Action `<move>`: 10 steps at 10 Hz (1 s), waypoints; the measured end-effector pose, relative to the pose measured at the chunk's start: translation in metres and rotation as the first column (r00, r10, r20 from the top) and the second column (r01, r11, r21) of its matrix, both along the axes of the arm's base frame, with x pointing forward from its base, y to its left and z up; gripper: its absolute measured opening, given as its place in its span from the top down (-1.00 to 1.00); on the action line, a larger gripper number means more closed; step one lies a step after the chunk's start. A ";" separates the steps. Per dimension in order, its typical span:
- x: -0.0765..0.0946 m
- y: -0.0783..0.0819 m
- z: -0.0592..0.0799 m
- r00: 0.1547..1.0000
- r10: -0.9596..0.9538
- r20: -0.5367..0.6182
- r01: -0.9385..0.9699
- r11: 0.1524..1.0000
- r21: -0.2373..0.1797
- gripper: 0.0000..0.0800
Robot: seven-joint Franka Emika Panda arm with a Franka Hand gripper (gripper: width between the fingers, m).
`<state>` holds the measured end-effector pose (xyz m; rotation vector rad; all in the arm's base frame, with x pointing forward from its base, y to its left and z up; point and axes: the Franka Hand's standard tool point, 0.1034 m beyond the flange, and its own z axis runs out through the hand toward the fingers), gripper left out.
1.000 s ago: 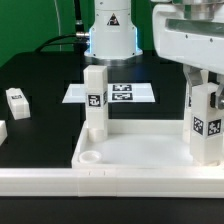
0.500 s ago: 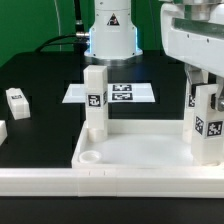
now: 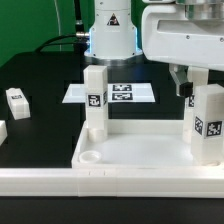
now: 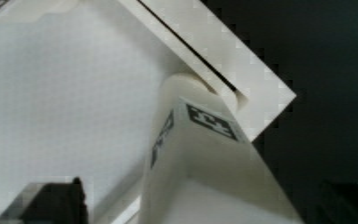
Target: Assemble desk
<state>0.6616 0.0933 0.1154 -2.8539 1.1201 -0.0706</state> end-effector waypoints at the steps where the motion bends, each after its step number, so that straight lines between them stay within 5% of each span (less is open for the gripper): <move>1: 0.000 0.001 0.000 0.991 0.131 0.007 -0.131 0.991 -0.020 -0.62; 10: 0.001 0.009 0.000 0.760 0.650 0.019 -0.647 0.759 -0.072 -0.62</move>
Offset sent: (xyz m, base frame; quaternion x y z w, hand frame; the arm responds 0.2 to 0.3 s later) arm 0.0008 0.0130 0.0008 -0.0055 -0.0006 -0.2484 0.9686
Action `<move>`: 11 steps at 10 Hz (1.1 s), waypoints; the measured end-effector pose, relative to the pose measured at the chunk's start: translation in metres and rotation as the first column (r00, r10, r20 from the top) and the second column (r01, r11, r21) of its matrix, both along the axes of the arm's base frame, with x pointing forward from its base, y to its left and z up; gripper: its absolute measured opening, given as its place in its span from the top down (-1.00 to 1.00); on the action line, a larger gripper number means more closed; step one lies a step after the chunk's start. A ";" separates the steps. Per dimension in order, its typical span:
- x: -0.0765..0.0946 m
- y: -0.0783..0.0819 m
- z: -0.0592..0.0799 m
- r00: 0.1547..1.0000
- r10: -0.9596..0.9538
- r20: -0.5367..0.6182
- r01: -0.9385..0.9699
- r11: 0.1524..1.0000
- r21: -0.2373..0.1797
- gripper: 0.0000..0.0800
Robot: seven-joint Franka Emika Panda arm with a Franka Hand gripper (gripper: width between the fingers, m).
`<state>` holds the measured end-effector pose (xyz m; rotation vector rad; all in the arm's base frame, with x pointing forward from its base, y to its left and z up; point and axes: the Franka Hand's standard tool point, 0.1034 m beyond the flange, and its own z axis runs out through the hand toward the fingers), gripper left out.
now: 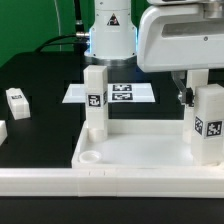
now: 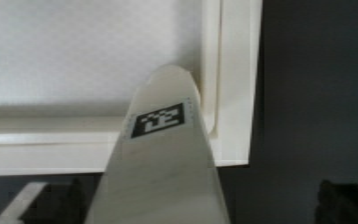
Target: Assemble desk
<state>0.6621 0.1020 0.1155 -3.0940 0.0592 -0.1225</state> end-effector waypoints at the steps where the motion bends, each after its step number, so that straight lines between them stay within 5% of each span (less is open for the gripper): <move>1: 0.000 -0.003 0.000 0.998 0.065 0.002 -0.065 0.998 -0.011 -0.62; 4: 0.002 -0.010 0.000 0.997 0.075 0.002 -0.075 0.997 -0.016 -0.55; 5: 0.002 -0.011 0.000 0.998 0.068 0.002 -0.068 0.998 -0.015 -0.12; 6: 0.002 -0.011 -0.001 0.999 0.049 0.001 -0.049 0.999 -0.014 -0.12; 7: 0.002 -0.011 -0.001 0.999 0.048 0.001 -0.048 0.999 -0.014 0.29; 11: 0.001 -0.011 -0.001 0.973 -0.230 -0.012 0.230 0.973 0.010 0.28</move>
Offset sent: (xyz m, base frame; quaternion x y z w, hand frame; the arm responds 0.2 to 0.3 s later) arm 0.0000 0.0000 0.0000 0.0000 0.0000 0.0000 1.0000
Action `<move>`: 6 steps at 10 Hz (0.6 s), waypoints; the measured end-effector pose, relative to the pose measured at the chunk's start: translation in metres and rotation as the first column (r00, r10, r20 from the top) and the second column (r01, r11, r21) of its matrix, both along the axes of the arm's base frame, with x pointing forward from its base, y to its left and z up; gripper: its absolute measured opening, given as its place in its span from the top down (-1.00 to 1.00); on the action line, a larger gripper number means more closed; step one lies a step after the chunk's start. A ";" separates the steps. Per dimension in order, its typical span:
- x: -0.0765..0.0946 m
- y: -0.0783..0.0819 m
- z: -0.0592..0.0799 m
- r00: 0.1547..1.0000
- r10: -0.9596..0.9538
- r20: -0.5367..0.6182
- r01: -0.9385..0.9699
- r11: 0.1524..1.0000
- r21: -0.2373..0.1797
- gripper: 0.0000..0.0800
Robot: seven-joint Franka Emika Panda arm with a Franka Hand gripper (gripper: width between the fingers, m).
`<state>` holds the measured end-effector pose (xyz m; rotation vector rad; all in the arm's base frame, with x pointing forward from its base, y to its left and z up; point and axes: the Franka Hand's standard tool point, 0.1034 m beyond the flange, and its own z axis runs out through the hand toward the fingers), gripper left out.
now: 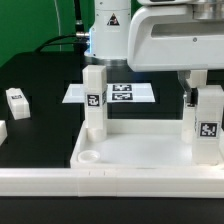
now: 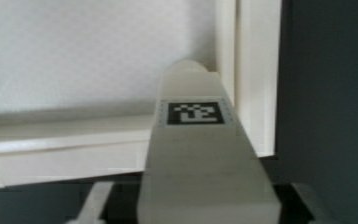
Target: Assemble desk
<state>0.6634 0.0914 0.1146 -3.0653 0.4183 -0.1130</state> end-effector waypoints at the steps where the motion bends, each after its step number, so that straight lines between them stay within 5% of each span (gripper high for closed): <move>1: 0.000 0.000 0.000 0.992 -0.128 -0.004 0.128 0.992 0.012 0.28; 6: 0.000 -0.002 0.000 0.814 -0.579 -0.039 0.580 0.813 0.047 0.28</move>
Offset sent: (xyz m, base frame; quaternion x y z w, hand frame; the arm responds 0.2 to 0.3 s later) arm -0.0024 0.0003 -0.0025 0.0297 -0.0023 0.2987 0.9539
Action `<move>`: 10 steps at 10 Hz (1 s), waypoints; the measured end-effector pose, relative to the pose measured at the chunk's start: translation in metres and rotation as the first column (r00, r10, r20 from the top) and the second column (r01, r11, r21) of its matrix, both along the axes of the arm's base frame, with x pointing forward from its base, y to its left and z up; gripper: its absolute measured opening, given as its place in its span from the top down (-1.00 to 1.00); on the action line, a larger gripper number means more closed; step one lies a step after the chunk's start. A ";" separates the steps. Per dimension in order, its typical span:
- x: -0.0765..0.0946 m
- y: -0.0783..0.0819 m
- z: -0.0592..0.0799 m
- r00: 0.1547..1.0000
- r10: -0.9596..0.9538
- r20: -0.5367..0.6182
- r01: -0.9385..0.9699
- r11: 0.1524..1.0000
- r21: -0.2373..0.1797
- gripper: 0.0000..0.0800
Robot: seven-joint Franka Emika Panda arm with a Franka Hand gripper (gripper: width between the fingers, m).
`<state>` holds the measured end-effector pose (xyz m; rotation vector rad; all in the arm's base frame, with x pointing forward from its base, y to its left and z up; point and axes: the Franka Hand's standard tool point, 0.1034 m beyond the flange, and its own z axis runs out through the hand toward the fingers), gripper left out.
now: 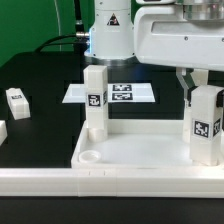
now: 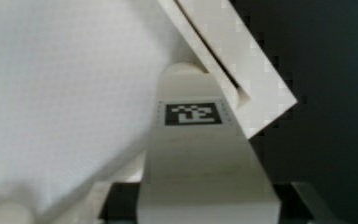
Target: Assemble desk
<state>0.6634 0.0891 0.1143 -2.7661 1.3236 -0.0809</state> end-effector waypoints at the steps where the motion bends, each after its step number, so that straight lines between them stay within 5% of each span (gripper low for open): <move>1: 0.000 0.000 0.000 0.997 -0.083 -0.004 0.083 0.997 0.008 0.28; 8: 0.000 0.000 0.000 0.913 -0.407 -0.030 0.408 0.912 0.035 0.27; 10: -0.001 0.000 -0.001 0.942 -0.334 -0.028 0.335 0.942 0.030 -0.43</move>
Offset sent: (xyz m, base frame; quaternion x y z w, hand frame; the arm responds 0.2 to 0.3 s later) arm 0.0047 0.0013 -0.0069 0.0049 -0.0105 0.1649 0.9862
